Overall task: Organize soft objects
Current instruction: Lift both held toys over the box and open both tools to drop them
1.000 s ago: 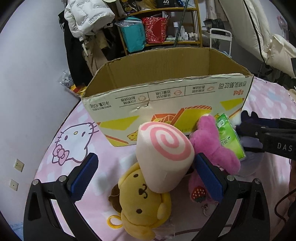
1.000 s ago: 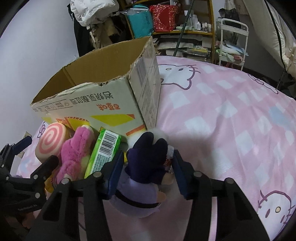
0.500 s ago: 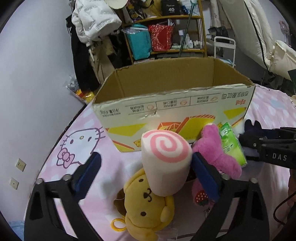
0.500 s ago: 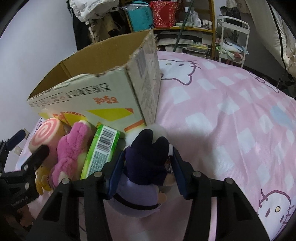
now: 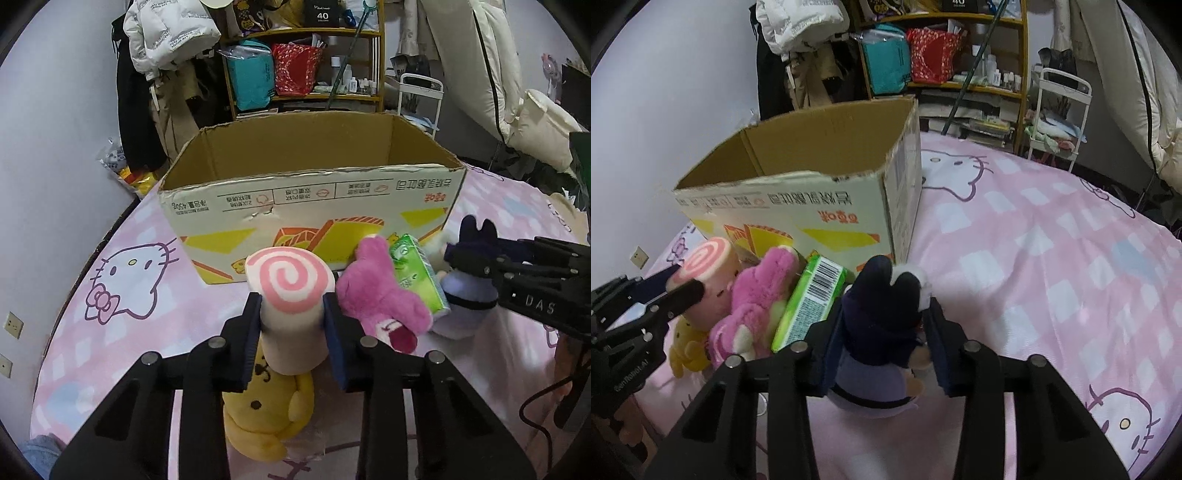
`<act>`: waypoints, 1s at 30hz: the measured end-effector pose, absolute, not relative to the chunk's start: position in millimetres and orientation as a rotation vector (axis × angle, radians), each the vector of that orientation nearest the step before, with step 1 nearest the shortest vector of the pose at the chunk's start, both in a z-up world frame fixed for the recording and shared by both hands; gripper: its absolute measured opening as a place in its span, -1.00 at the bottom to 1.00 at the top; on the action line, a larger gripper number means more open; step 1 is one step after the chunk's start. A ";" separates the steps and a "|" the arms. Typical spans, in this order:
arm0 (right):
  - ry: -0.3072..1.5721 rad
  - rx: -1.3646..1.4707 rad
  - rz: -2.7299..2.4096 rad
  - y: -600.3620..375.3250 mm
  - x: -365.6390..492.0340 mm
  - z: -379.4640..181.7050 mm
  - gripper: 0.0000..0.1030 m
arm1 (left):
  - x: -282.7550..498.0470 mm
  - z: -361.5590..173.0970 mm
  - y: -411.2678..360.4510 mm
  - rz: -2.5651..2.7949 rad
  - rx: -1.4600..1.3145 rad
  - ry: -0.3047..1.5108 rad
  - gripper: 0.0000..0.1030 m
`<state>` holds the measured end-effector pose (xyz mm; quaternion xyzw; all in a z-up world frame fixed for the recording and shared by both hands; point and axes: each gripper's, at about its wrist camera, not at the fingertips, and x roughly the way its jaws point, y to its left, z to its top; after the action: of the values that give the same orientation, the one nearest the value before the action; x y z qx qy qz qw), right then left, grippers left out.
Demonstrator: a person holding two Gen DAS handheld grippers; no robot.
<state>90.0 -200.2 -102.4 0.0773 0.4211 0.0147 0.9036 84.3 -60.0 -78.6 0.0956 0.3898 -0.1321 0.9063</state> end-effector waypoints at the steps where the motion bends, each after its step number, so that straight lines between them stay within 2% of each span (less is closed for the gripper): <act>1: 0.858 0.158 0.028 -200.3 87.3 -99.5 -0.17 | 81.9 -77.1 -59.6 -0.274 0.196 0.801 -0.39; 15: 0.719 0.101 -0.043 -197.7 64.0 -66.3 -0.21 | 58.8 -53.9 -48.7 -0.288 0.143 0.734 -0.42; 30: 0.468 0.111 -0.031 -197.1 24.7 -5.4 -0.21 | 25.7 2.7 -29.2 -0.236 0.143 0.520 -0.42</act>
<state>24.7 -197.1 -5.4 0.0551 0.2317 -0.0154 0.9711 25.7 -29.2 2.7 0.0705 0.2562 -0.1162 0.9570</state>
